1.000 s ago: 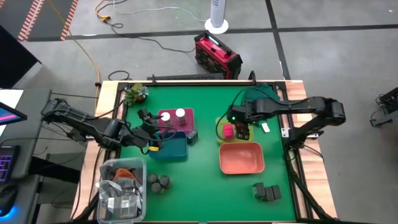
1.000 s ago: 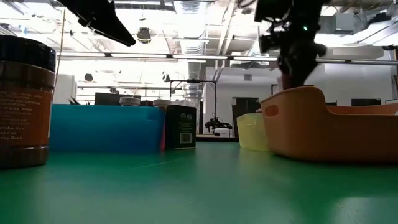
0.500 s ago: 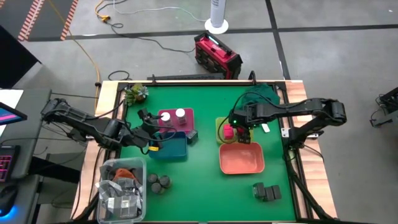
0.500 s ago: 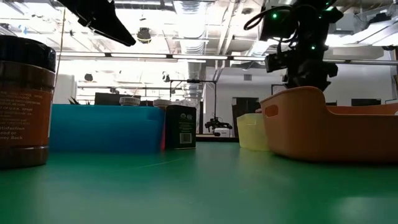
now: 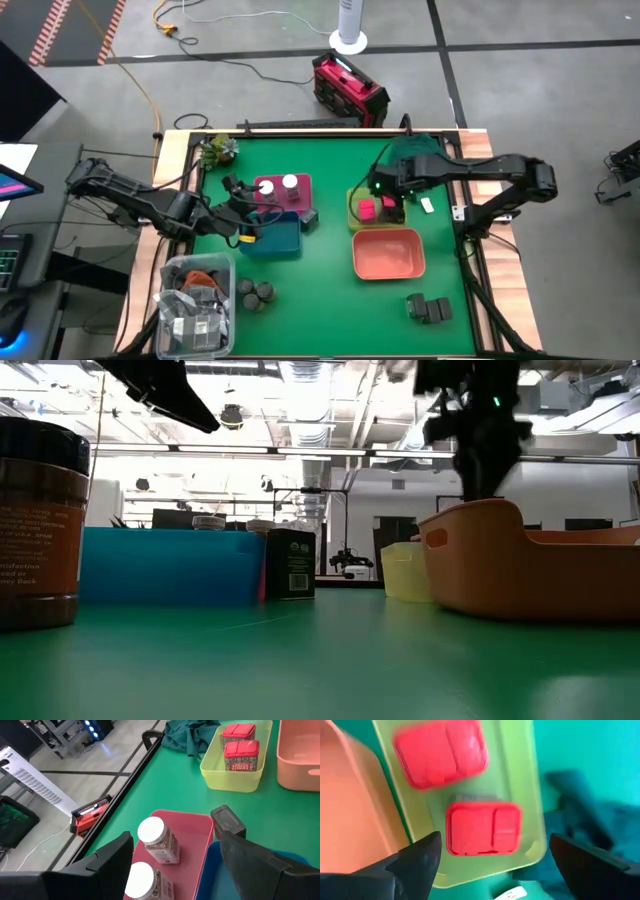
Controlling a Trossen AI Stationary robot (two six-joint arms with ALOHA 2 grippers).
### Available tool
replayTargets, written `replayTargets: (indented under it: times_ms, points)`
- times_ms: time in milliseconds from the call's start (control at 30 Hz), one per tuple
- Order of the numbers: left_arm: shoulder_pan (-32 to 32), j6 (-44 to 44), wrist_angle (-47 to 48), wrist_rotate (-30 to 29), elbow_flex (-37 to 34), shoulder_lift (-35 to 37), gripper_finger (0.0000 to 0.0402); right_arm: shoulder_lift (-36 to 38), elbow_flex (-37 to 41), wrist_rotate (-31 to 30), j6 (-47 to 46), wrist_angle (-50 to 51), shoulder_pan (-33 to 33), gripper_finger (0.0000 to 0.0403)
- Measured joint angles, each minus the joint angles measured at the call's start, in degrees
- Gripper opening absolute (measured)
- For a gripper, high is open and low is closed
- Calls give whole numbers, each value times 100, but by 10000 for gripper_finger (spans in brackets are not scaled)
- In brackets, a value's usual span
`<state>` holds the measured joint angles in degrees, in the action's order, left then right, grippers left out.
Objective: Sort spices by type
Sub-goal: Put the top black seasoning can into the orange bin
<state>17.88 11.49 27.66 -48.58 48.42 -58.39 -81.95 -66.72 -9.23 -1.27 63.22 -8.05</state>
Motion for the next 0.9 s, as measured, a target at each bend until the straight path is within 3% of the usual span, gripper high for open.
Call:
replayTargets:
  times_ms: [133, 333, 567, 733, 900]
  points:
    - [-12, -9, -63, 4, 0, -9, 283, 7, -584, -30, 215, -337, 133, 395]
    - [176, 128, -126, -9, 0, -11, 283, -207, -649, -24, 883, -1769, 584, 395]
    - [774, 163, -919, -517, -421, -5, 283, -1271, -842, 19, 1613, -2485, 863, 392]
    - [854, 658, -1461, -524, -1068, -11, 283, -2151, -1536, 33, 2128, -2622, 866, 382]
    - [877, 891, -1350, -332, -1130, 94, 283, -2879, -2347, 312, 2625, -2547, 836, 379]
